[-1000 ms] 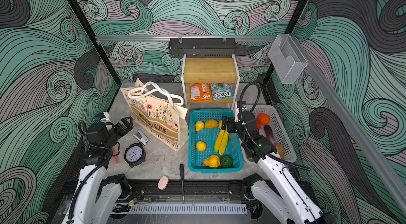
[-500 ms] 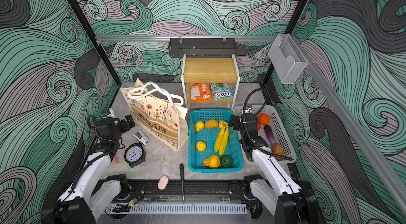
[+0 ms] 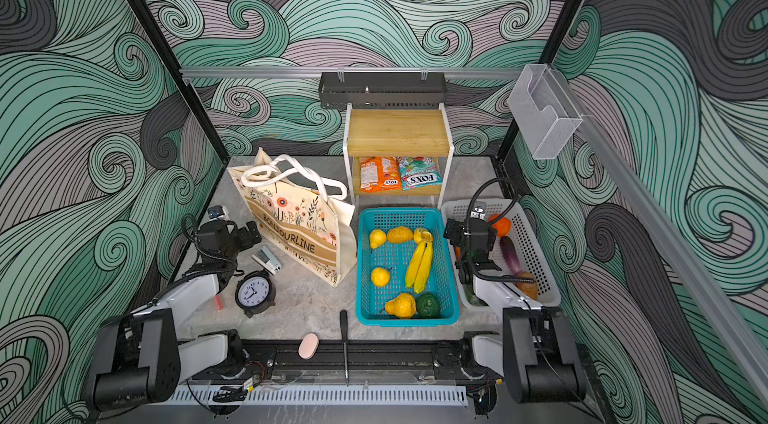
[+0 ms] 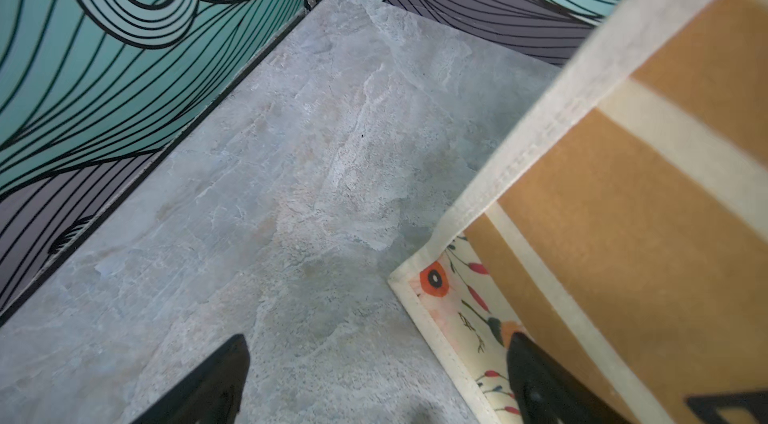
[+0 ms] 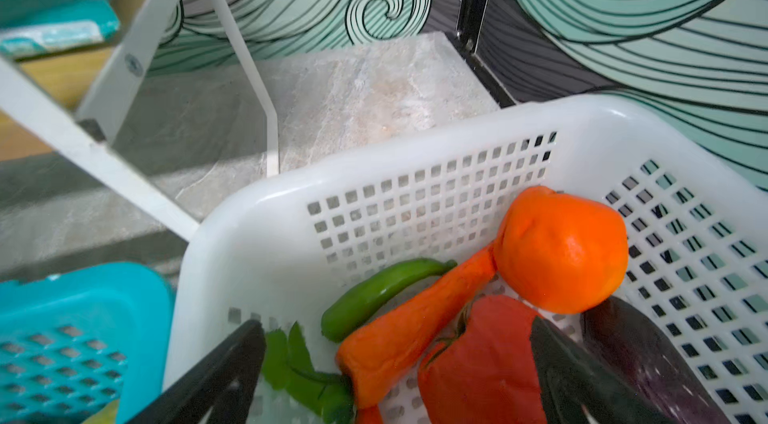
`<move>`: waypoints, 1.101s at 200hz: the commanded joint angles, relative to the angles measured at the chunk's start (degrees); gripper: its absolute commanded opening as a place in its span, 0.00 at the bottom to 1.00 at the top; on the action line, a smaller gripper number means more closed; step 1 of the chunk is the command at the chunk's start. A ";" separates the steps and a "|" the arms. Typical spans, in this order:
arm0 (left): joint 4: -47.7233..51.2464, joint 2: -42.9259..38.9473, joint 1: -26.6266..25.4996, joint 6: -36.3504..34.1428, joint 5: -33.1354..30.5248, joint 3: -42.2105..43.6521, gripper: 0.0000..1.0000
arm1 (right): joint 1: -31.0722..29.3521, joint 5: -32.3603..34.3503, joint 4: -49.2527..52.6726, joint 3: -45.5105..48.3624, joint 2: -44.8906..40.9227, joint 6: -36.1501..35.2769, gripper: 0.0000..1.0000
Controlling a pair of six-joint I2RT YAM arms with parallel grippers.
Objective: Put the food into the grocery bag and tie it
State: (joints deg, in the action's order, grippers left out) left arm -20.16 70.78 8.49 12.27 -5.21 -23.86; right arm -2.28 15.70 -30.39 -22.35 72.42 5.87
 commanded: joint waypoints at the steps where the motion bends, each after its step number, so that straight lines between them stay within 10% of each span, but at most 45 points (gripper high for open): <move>1: -8.15 3.99 0.90 -1.91 3.92 -1.61 0.98 | 0.08 -0.52 -11.19 1.91 3.85 -1.98 0.99; 96: -15.04 14.37 1.98 -8.41 18.78 -4.19 0.99 | 0.26 -7.21 -22.00 1.28 15.56 -5.69 1.00; 220: -18.36 17.22 -1.75 -11.02 12.77 -3.30 0.99 | -0.47 -6.83 -19.58 -0.15 15.76 -6.66 1.00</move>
State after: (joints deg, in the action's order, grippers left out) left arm -38.20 88.40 7.35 2.02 8.23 -26.02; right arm -2.39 8.62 -55.22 -22.81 86.91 1.45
